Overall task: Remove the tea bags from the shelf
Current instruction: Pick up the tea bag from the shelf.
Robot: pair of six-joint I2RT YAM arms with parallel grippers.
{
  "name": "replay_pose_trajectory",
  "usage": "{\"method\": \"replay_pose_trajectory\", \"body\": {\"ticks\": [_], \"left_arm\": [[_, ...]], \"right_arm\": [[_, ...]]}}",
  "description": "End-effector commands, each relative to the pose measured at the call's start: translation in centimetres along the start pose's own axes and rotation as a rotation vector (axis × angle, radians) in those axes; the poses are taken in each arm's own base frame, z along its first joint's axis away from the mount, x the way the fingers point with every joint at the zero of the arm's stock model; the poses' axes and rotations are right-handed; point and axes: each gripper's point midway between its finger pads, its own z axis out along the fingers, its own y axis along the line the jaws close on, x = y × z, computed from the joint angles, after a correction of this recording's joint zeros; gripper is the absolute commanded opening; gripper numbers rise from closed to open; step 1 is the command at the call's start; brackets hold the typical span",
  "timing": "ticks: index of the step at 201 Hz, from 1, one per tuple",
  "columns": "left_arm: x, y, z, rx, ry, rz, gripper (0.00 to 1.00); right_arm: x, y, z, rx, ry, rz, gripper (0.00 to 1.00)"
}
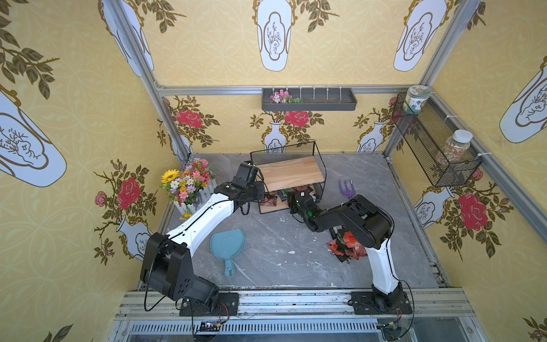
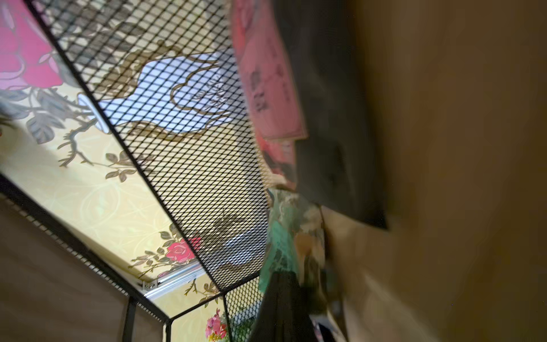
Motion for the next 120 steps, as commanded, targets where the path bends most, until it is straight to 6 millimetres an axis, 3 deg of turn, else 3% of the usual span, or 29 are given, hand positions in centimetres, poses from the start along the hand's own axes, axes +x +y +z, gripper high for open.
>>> {"method": "replay_pose_trajectory", "body": {"ticks": [1, 48, 120], "left_arm": [[0.6, 0.6, 0.3, -0.025, 0.022, -0.001, 0.24], [0.5, 0.6, 0.3, -0.026, 0.019, 0.002, 0.24], [0.4, 0.6, 0.2, -0.025, 0.015, 0.003, 0.24]], "right_arm": [[-1.0, -1.7, 0.2, 0.067, -0.055, 0.009, 0.0], [-0.6, -4.6, -1.9, 0.285, -0.066, -0.009, 0.0], [-0.3, -5.5, -4.0, 0.347, -0.064, -0.014, 0.0]]}}
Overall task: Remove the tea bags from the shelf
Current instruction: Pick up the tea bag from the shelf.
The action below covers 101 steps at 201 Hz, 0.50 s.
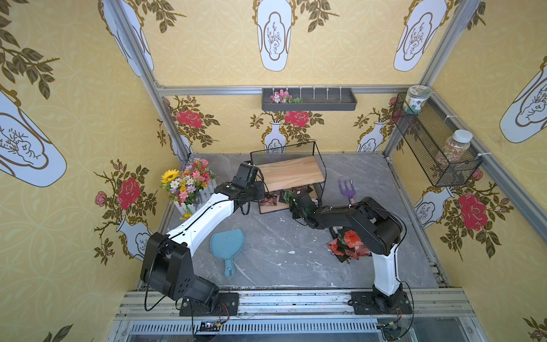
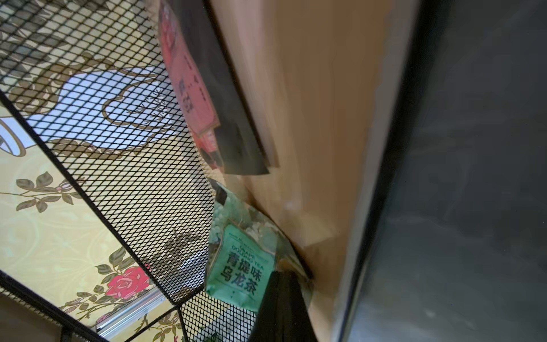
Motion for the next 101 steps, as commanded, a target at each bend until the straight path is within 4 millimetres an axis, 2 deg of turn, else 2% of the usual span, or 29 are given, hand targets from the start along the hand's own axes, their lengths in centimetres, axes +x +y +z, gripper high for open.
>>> {"method": "replay_pose_trajectory", "body": {"ticks": [1, 36, 58, 101], "left_arm": [[0.4, 0.6, 0.2, -0.026, 0.015, 0.003, 0.24], [0.5, 0.5, 0.1, -0.023, 0.016, 0.005, 0.24], [0.3, 0.5, 0.1, -0.023, 0.013, 0.003, 0.24], [0.2, 0.5, 0.2, -0.023, 0.011, 0.003, 0.24]], "right_arm": [[-0.8, -3.0, -0.3, 0.107, -0.027, -0.017, 0.0], [0.0, -1.5, -0.7, 0.071, -0.01, -0.02, 0.0], [0.7, 0.7, -0.9, 0.013, 0.013, -0.027, 0.0], [1.5, 3.0, -3.8, 0.001, 0.014, -0.066, 0.0]]}}
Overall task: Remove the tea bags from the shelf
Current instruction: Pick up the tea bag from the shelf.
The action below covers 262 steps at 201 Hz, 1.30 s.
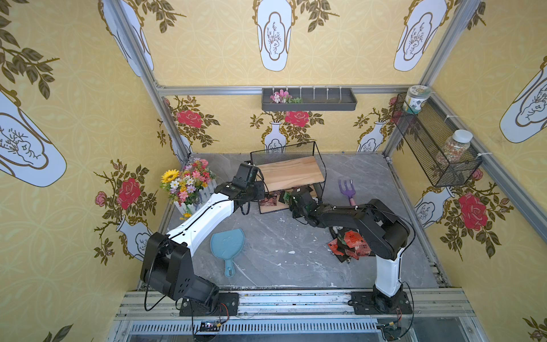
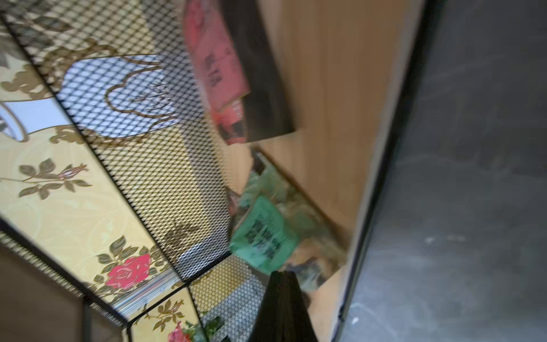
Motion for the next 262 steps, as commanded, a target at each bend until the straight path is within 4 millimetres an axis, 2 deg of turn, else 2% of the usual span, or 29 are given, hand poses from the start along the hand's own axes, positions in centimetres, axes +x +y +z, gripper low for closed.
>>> {"method": "replay_pose_trajectory", "body": {"ticks": [1, 31, 63, 73, 104, 153, 204, 220, 247, 262], "left_arm": [[0.3, 0.5, 0.2, -0.023, 0.012, 0.003, 0.24], [0.2, 0.4, 0.2, -0.021, 0.011, 0.0, 0.24], [0.2, 0.4, 0.2, -0.021, 0.01, 0.001, 0.24], [0.2, 0.4, 0.2, -0.022, 0.01, 0.002, 0.24], [0.3, 0.4, 0.3, -0.022, 0.014, 0.001, 0.24], [0.2, 0.4, 0.4, -0.021, 0.014, 0.008, 0.24], [0.2, 0.4, 0.4, -0.021, 0.013, 0.008, 0.24], [0.1, 0.4, 0.3, -0.02, 0.011, 0.007, 0.24], [0.1, 0.4, 0.4, -0.021, 0.011, 0.007, 0.24], [0.1, 0.4, 0.4, -0.021, 0.01, 0.007, 0.24]], "right_arm": [[0.0, 0.3, -1.4, 0.015, -0.012, -0.039, 0.0], [-0.2, -0.3, -2.5, 0.044, 0.0, -0.059, 0.0], [-0.9, -2.5, -2.8, 0.093, 0.031, -0.11, 0.22], [-1.2, -2.4, -2.6, 0.073, 0.051, -0.126, 0.29], [-2.2, -3.0, -1.3, 0.072, 0.091, -0.135, 0.41], [-2.0, -3.4, 0.5, 0.068, 0.116, -0.116, 0.41], [-2.9, -3.6, 1.1, 0.073, 0.075, -0.08, 0.41], [-2.8, -3.9, 1.3, 0.111, 0.076, -0.073, 0.38], [-3.2, -5.9, 1.2, 0.221, 0.044, -0.052, 0.34], [-3.5, -7.1, 0.9, 0.268, 0.029, -0.034, 0.27]]}}
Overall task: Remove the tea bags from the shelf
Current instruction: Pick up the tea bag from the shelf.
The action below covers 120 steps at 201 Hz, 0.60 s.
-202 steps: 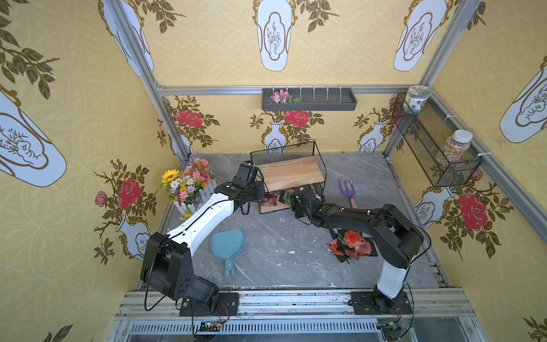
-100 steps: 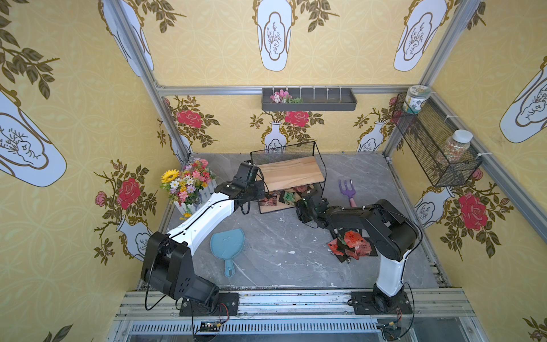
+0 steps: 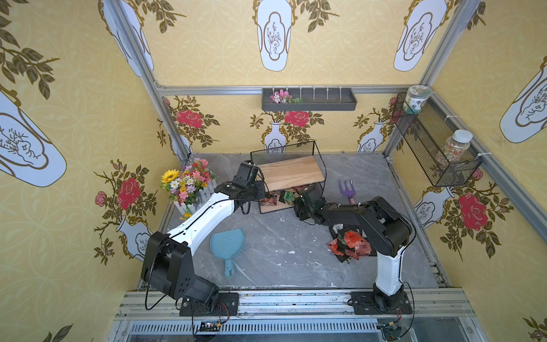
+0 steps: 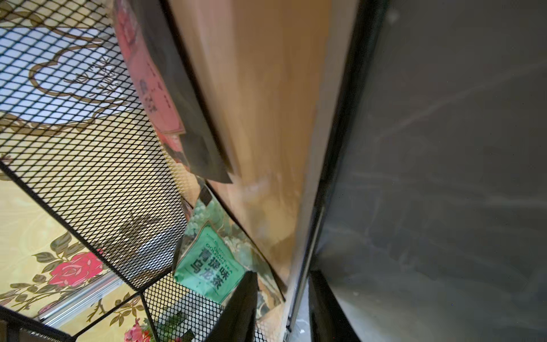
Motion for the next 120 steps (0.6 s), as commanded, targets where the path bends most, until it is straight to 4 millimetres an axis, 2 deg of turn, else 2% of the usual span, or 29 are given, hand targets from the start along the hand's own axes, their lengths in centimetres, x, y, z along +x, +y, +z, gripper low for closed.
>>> {"method": "replay_pose_trajectory", "body": {"ticks": [1, 28, 54, 78, 120], "left_arm": [[0.3, 0.4, 0.3, -0.022, 0.012, 0.007, 0.24], [0.3, 0.4, 0.3, -0.021, 0.013, 0.007, 0.25], [0.3, 0.4, 0.3, -0.019, 0.013, 0.007, 0.24], [0.3, 0.4, 0.3, -0.02, 0.014, 0.008, 0.24], [0.3, 0.5, 0.2, -0.022, 0.012, 0.008, 0.25]], "right_arm": [[-0.7, -3.2, 0.0, 0.125, -0.041, 0.042, 0.26], [-1.1, -4.5, -0.1, 0.18, -0.054, 0.059, 0.24], [-1.2, -4.9, 0.0, 0.189, -0.057, 0.061, 0.21], [-1.2, -4.8, -0.3, 0.185, -0.061, 0.055, 0.14], [-1.0, -3.9, -1.2, 0.15, -0.071, 0.037, 0.08]]}}
